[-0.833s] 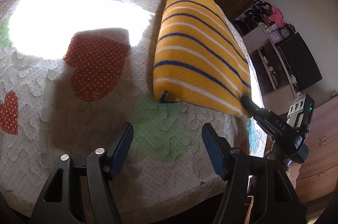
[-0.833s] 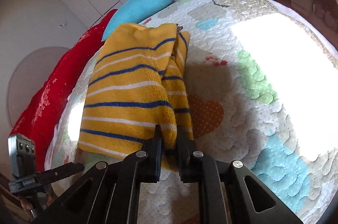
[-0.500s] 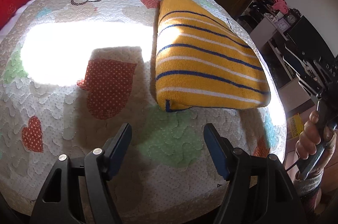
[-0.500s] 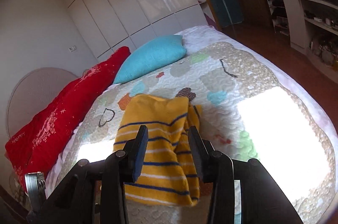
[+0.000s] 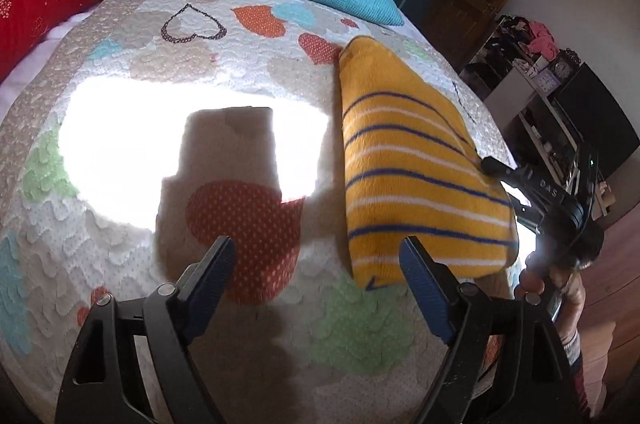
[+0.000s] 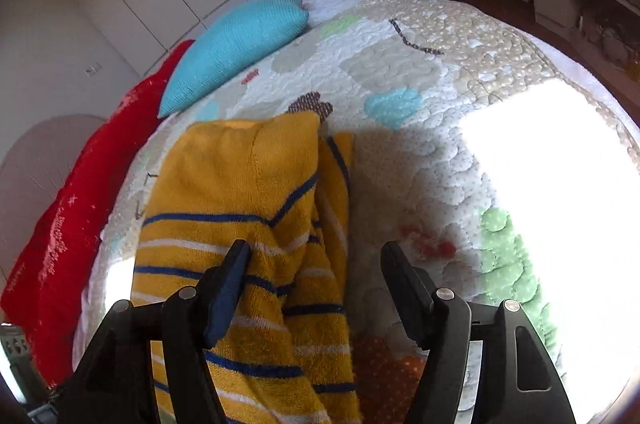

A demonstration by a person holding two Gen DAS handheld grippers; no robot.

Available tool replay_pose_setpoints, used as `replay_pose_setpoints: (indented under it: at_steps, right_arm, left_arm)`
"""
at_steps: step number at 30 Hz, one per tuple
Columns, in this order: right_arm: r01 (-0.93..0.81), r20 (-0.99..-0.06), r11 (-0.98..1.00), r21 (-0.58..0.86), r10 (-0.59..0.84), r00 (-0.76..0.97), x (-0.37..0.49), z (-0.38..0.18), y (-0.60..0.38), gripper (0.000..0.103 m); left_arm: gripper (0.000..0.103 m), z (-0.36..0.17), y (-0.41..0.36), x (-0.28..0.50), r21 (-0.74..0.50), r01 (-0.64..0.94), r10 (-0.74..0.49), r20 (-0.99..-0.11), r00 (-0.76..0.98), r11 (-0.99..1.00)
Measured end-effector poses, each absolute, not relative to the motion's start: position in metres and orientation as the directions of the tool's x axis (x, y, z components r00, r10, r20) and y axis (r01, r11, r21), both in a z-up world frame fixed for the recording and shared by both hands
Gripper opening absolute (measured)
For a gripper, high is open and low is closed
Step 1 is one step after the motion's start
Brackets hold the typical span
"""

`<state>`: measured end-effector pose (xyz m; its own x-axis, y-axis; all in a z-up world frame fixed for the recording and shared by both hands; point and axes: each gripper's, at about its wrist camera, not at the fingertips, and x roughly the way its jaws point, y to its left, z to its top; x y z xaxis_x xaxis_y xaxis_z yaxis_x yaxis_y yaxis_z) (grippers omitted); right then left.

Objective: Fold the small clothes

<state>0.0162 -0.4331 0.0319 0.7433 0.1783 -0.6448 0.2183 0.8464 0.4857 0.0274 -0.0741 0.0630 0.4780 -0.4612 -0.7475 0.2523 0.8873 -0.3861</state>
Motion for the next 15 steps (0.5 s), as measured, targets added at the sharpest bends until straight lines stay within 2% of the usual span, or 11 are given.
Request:
replay_pose_setpoints:
  at_steps: [2,4,6,7,11,15]
  right_arm:
    - [0.229,-0.649,0.853,0.469,0.156,0.745,0.018,0.037,-0.438,0.08]
    - [0.252,-0.684,0.864,0.436,0.136,0.717,0.029,0.032,-0.44,0.08]
    - [0.232,-0.698,0.861,0.453,0.18,0.693,0.038,0.021,-0.438,0.058]
    - [0.207,-0.69,0.848,0.488,0.23,0.686,0.042,0.015,-0.436,0.04]
    - [0.236,-0.678,0.817,0.527,0.237,0.696,0.046,0.003,-0.44,0.039]
    - [0.261,-0.68,0.807,0.53,0.221,0.699,0.035,0.007,-0.445,0.049]
  left_arm:
    - [0.087,0.064,-0.084,0.047,-0.403,0.267,-0.483,-0.727,0.488,0.876]
    - [0.088,0.06,-0.1,0.067,-0.421,0.285,-0.508,-0.722,0.469,0.861]
    - [0.087,0.052,-0.121,0.084,-0.442,0.294,-0.53,-0.734,0.425,0.848]
    - [0.087,0.046,-0.131,0.091,-0.438,0.288,-0.523,-0.752,0.402,0.852]
    - [0.088,0.023,-0.164,0.098,-0.432,0.314,-0.521,-0.797,0.306,0.846]
    - [0.088,0.034,-0.159,0.087,-0.413,0.297,-0.499,-0.799,0.336,0.861]
